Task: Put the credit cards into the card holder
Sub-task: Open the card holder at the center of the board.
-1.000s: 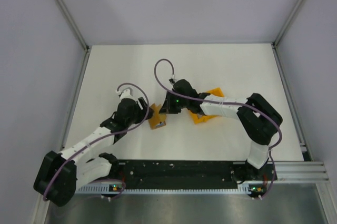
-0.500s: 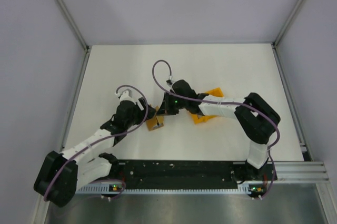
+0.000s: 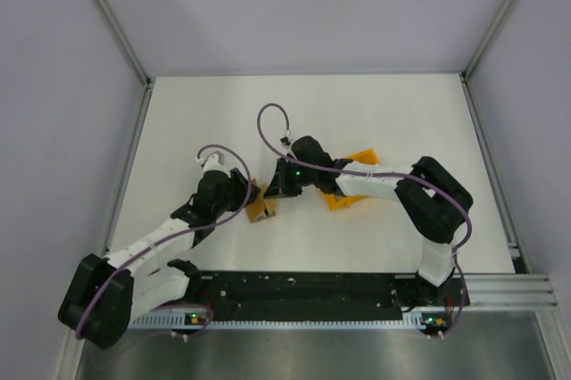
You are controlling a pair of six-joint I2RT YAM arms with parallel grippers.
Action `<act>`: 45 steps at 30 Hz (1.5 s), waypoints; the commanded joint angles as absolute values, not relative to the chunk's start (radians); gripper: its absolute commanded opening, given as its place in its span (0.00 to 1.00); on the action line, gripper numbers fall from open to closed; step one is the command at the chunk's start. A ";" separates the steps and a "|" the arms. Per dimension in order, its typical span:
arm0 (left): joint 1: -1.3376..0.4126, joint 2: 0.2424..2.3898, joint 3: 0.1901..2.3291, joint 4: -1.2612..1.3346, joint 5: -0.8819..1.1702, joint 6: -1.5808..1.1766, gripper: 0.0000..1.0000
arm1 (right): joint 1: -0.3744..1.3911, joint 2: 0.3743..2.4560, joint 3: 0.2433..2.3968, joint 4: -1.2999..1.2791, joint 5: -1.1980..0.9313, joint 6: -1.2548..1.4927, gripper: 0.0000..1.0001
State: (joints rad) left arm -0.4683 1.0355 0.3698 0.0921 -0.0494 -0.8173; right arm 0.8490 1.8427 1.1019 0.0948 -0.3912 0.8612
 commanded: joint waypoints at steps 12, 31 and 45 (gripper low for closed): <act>-0.463 1.057 0.368 0.124 -0.045 -0.795 0.24 | 0.864 1.856 1.146 0.222 -0.488 0.890 0.00; -0.460 0.936 0.298 -0.066 -0.164 -0.857 0.81 | 0.862 1.917 1.184 0.198 -0.456 0.899 0.00; -0.457 0.965 0.215 0.118 -0.043 -0.874 0.84 | 0.887 1.994 1.246 0.166 -0.469 0.885 0.00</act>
State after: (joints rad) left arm -0.4545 0.9531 0.2489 0.0536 -0.1177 -0.8688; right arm 0.8612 1.9839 1.1778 0.1265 -0.4469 0.8986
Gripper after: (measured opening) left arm 0.841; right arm 0.006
